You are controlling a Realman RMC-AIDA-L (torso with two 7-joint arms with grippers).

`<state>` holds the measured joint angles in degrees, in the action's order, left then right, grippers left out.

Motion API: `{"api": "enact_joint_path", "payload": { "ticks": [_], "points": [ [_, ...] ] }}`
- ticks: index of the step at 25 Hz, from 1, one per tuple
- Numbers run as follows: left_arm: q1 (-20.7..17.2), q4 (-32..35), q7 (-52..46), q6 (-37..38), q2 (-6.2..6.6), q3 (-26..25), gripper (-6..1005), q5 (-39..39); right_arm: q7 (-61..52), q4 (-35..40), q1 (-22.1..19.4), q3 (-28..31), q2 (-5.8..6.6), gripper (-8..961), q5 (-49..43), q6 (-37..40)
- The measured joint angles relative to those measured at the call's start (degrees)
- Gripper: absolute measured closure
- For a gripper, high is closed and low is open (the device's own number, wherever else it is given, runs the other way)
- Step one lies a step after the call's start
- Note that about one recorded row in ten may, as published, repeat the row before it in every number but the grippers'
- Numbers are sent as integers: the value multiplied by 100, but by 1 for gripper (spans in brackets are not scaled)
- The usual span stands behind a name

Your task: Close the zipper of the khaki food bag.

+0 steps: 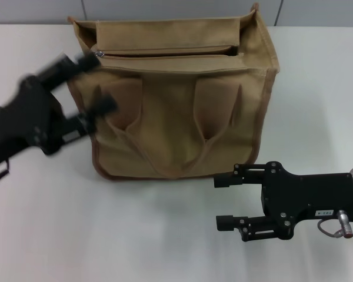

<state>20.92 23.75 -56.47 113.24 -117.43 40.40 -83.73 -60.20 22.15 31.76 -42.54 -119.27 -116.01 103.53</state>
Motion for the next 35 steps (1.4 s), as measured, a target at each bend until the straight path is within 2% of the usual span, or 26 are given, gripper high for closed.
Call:
{"api": "enact_joint_path", "payload": {
  "ticks": [2, 8, 9, 11, 14, 15, 19, 21, 29, 31, 32, 35],
  "points": [
    [-35, -40, 87, -229, -51, -613, 227, 24, -12, 0, -7, 0, 0, 237, 0, 0],
    [-114, -81, 196, -797, -43, -1154, 229, 25, -18, 0, -13, 0, 0, 238, 0, 0],
    [-200, -51, 328, -1220, 40, -1227, 229, -19, -19, 0, -13, 0, 1, 239, 0, 0],
    [-218, -39, 361, -1313, 70, -1217, 230, -44, -19, 0, -13, 0, 4, 239, 0, 0],
    [-263, -21, 440, -1605, 295, -1177, 231, -316, -23, 0, -3, 0, 8, 240, 0, 0],
    [-263, -21, 440, -1605, 295, -1177, 231, -316, -23, 0, -3, 0, 8, 240, 0, 0],
    [-253, -20, 399, -1818, 525, -1173, 232, -835, -31, 0, 0, 0, 9, 241, 0, 0],
    [-230, -20, 384, -1826, 546, -1174, 233, -967, -32, 0, -3, 0, 9, 242, 0, 1],
    [55, 10, 468, -2010, 441, -1177, 236, -1623, -42, 0, -12, 0, 9, 244, 0, 1],
    [103, 16, 593, -2142, 392, -1183, 236, -1662, -46, 0, -14, 0, 9, 245, 0, 1],
    [133, 58, 770, -2276, 328, -1191, 237, -1661, -53, 0, -13, 2, 10, 245, 0, 1],
    [179, 117, 860, -2390, 279, -1188, 238, -1677, -84, 12, -15, 4, 14, 246, 0, 1]
  ]
}}
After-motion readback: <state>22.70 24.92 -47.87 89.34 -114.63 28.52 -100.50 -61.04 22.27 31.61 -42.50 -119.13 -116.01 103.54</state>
